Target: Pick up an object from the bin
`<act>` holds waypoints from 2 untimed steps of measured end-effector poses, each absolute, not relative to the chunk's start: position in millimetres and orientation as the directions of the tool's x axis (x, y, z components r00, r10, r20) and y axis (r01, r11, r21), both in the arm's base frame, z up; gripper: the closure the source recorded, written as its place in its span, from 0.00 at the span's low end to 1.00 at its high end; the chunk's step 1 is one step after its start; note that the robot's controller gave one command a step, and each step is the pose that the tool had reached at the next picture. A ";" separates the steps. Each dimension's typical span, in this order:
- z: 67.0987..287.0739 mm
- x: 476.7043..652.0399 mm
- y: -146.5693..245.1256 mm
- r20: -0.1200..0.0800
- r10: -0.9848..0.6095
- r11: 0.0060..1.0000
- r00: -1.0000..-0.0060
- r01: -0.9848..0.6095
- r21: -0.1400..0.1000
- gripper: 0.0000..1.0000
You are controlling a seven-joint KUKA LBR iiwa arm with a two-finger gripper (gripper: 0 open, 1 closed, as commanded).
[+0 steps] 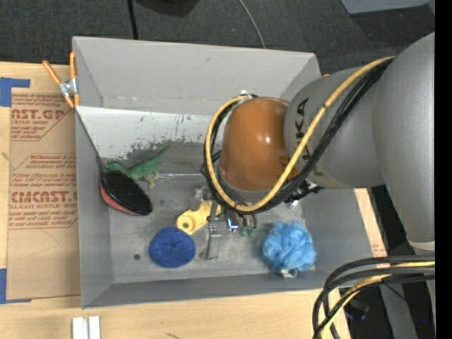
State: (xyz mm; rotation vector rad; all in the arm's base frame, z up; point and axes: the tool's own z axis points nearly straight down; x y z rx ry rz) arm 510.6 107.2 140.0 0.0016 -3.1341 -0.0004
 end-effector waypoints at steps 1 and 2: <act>144.0 512.7 106.8 0.000 0.000 1.000 -1.000 0.000 0.001 0.00; 104.2 533.5 107.6 -0.002 0.077 0.997 -0.997 0.077 0.002 0.00</act>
Offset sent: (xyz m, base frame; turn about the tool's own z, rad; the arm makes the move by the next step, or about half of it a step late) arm 0.0352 0.0003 -0.0700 0.1343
